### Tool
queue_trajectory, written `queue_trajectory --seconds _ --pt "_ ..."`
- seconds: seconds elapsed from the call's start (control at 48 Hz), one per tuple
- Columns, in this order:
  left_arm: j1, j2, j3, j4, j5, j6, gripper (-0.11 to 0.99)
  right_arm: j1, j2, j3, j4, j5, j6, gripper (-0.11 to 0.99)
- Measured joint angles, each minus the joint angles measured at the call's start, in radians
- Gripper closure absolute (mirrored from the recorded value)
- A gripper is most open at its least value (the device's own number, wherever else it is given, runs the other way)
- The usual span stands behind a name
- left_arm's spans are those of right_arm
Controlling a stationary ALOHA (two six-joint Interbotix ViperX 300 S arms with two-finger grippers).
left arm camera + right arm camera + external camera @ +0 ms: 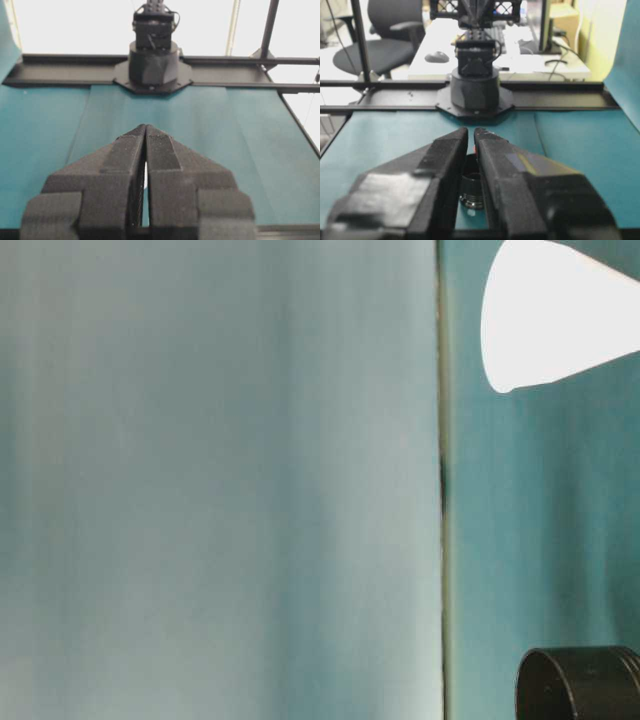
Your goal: Put the paper cup into the moved red handle cup holder.
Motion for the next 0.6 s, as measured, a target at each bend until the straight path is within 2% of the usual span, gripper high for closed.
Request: queue_trajectory --seconds 0.146,0.312,0.416,0.52,0.604 --pt "0.000 0.015 -0.006 0.006 0.094 -0.009 0.85 0.006 0.002 0.002 0.014 0.015 0.006 0.96" --pt "-0.002 0.017 -0.020 0.008 0.146 -0.009 0.85 0.008 -0.003 -0.008 0.017 0.072 0.037 0.99" --pt "-0.002 0.021 -0.029 0.009 0.186 -0.011 0.85 0.008 -0.003 -0.020 0.017 0.103 0.043 0.99" --pt "-0.002 0.041 -0.043 0.009 0.275 -0.040 0.85 0.008 -0.003 -0.025 0.017 0.137 0.049 0.99" --pt "-0.002 0.066 -0.058 0.009 0.364 -0.061 0.85 0.008 -0.003 -0.026 0.018 0.156 0.066 0.99"
